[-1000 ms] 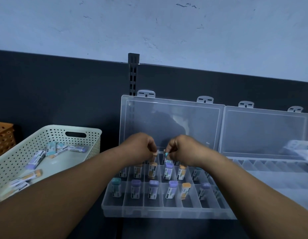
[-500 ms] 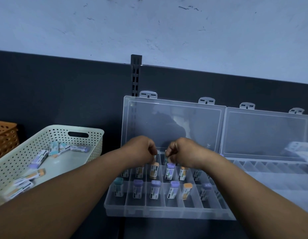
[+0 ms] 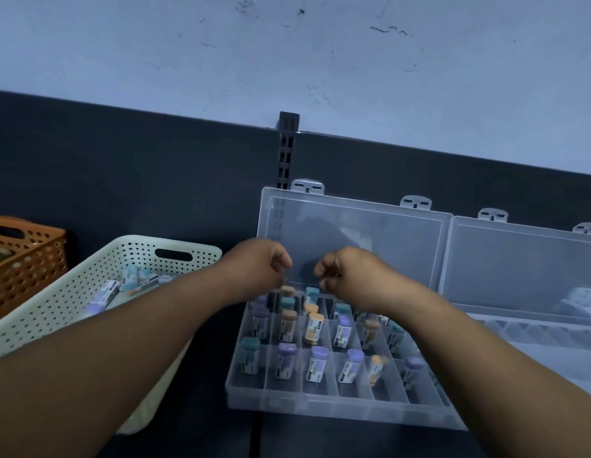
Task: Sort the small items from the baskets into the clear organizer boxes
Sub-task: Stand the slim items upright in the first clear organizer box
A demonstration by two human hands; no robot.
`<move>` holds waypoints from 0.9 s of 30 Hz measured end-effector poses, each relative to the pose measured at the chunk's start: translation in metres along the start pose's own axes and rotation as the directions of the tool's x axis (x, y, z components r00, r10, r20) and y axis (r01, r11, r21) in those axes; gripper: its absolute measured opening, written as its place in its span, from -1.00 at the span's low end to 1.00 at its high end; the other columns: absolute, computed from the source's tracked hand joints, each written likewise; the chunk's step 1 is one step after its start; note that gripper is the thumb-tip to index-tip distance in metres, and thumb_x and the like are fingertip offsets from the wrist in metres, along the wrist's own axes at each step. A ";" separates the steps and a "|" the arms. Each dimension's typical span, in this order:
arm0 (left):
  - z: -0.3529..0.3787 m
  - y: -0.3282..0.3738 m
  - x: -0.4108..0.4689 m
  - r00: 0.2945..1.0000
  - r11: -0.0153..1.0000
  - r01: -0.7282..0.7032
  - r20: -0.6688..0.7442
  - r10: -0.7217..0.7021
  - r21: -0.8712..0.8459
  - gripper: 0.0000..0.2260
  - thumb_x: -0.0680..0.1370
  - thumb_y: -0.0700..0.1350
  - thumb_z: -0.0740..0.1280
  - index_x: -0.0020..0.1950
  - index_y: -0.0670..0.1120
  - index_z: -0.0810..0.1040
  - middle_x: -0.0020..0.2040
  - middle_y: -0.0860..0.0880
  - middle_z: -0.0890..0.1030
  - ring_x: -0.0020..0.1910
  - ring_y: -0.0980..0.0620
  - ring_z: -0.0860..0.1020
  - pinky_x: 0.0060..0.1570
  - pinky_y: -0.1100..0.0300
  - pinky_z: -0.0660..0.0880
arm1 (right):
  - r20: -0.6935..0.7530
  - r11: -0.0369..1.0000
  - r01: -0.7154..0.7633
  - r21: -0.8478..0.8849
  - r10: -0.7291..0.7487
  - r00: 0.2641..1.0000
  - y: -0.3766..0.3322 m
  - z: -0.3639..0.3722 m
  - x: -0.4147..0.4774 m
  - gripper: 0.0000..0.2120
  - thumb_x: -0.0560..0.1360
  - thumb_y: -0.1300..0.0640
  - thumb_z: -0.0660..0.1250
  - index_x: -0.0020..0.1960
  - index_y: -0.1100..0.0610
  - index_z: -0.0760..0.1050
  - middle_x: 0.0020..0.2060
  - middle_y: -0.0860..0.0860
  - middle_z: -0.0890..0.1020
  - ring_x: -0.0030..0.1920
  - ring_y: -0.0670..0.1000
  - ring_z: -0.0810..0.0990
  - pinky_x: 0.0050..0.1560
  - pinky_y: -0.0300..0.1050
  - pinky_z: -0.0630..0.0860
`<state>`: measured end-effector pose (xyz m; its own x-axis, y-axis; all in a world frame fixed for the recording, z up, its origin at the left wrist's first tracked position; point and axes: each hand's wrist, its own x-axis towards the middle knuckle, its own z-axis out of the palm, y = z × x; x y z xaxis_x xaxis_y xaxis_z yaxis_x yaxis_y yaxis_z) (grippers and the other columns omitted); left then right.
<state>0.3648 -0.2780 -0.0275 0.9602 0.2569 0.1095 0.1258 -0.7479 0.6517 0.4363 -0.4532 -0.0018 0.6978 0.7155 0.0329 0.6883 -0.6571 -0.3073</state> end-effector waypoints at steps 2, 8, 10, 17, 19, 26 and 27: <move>-0.018 -0.010 -0.006 0.998 0.998 -0.008 -0.060 0.012 0.060 -0.82 0.43 -0.22 0.43 -0.02 0.00 0.62 -0.06 0.02 0.65 -0.05 0.06 0.60 0.02 0.18 0.53 | -0.006 0.998 0.064 -0.011 -0.064 0.998 -0.020 0.001 0.004 -0.81 0.55 0.15 0.31 0.14 0.06 0.57 0.07 0.02 0.62 0.08 0.03 0.56 0.04 -0.19 0.45; -0.073 -0.061 -0.030 0.979 0.980 0.118 -0.183 -0.088 0.159 -0.80 0.45 -0.16 0.42 0.06 -0.02 0.62 -0.04 0.03 0.63 -0.05 0.03 0.60 0.00 0.10 0.55 | -0.012 0.956 0.282 -0.078 -0.284 0.959 -0.091 0.020 0.030 -0.78 0.53 0.13 0.30 0.16 0.06 0.58 0.09 0.03 0.63 0.10 0.06 0.56 0.07 -0.12 0.49; -0.087 -0.084 -0.039 0.965 0.969 0.188 -0.212 -0.152 0.159 -0.81 0.45 -0.16 0.43 0.05 -0.03 0.62 -0.06 0.03 0.64 -0.06 0.01 0.61 0.00 0.09 0.56 | 0.016 0.935 0.339 -0.101 -0.339 0.941 -0.112 0.032 0.042 -0.75 0.53 0.11 0.29 0.19 0.08 0.57 0.12 0.04 0.61 0.12 0.06 0.55 0.10 -0.11 0.48; -0.100 -0.140 -0.051 0.948 0.925 0.308 -0.157 -0.278 0.221 -0.71 0.50 -0.12 0.39 0.22 -0.08 0.57 0.15 -0.04 0.59 0.08 0.00 0.54 0.00 0.23 0.43 | 0.136 0.919 0.356 -0.167 -0.336 0.932 -0.165 0.077 0.087 -0.70 0.56 0.00 0.27 0.20 0.13 0.55 0.10 0.07 0.60 0.09 0.11 0.55 0.06 -0.05 0.52; -0.097 -0.151 -0.046 0.948 0.910 0.316 -0.117 -0.295 0.268 -0.71 0.53 -0.08 0.35 0.24 -0.06 0.55 0.20 -0.04 0.57 0.13 -0.01 0.52 0.03 0.22 0.41 | 0.169 0.918 0.319 -0.238 -0.284 0.944 -0.175 0.089 0.104 -0.67 0.56 -0.01 0.26 0.23 0.14 0.53 0.11 0.09 0.59 0.08 0.11 0.55 0.05 -0.05 0.53; -0.091 -0.174 -0.018 0.963 0.813 0.239 -0.024 -0.268 0.531 -0.71 0.52 -0.11 0.26 0.23 -0.05 0.51 0.21 -0.07 0.56 0.18 -0.06 0.51 0.14 0.13 0.44 | 0.304 0.876 0.210 -0.435 -0.077 0.950 -0.189 0.126 0.153 -0.88 0.53 0.06 0.27 -0.09 0.11 0.50 -0.34 -0.06 0.45 -0.25 -0.01 0.48 -0.29 -0.18 0.39; -0.091 -0.174 -0.015 0.969 0.794 0.211 -0.013 -0.248 0.570 -0.73 0.52 -0.13 0.25 0.21 -0.06 0.52 0.19 -0.07 0.57 0.17 -0.06 0.52 0.13 0.13 0.45 | 0.306 0.879 0.210 -0.429 -0.077 0.949 -0.189 0.128 0.154 -0.86 0.53 0.07 0.28 -0.18 0.11 0.45 -0.35 -0.06 0.44 -0.29 -0.02 0.46 -0.33 -0.18 0.37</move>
<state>0.3053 -0.0961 -0.0737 0.8955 0.4427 -0.0457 0.4450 -0.8884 0.1125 0.3880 -0.1883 -0.0602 0.5480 0.8024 -0.2364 0.8365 -0.5285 0.1449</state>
